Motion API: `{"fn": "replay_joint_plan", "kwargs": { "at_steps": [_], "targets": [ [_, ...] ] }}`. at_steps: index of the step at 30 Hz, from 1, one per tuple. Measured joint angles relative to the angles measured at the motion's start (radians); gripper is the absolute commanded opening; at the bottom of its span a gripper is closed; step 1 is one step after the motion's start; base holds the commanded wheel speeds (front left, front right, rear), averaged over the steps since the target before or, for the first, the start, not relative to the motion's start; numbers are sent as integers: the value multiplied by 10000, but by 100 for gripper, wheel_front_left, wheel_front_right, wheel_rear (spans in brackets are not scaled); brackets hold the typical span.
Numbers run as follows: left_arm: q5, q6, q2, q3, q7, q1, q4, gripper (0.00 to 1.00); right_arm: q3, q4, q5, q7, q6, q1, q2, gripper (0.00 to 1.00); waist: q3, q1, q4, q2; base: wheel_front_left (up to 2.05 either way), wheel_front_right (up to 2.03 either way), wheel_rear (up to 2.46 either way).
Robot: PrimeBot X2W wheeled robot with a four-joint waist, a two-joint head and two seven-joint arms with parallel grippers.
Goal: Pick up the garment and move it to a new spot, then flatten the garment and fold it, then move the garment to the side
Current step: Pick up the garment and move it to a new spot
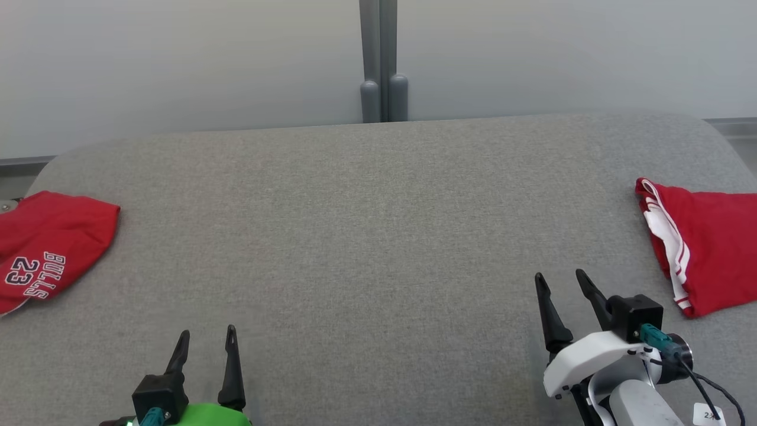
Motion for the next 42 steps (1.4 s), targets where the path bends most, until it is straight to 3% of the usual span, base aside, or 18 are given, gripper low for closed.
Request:
{"fn": "replay_joint_plan", "kwargs": {
  "at_steps": [10, 24, 32, 37, 42],
  "targets": [
    [-77, 148, -6, 437, 0, -86, 244, 100, 554, -297, 94, 2, 0, -1, 12, 100, 136, 0, 1304, 0, 0, 0, 0],
    [-65, 44, -2, 1467, 0, 159, 430, 100, 1465, -138, 324, 0, 0, -254, 77, 100, 293, 0, 4261, 0, 0, 0, 0],
    [-374, -40, 0, 1603, 0, 308, 395, 100, 1705, -59, 391, 2, 0, -482, 92, 100, 449, -1, 4967, 0, 0, 0, 0],
    [-543, -405, -8, 1685, 0, 58, 736, 100, 1684, -75, 332, 2, 0, -491, -111, 100, 676, 0, 4945, 0, 0, 0, 0],
    [-439, -639, 54, 2142, 0, -1166, 796, 100, 1749, -213, 370, 2, -2, -843, -487, 100, 1158, 0, 4741, 0, 0, 0, 0]
  ]
}}
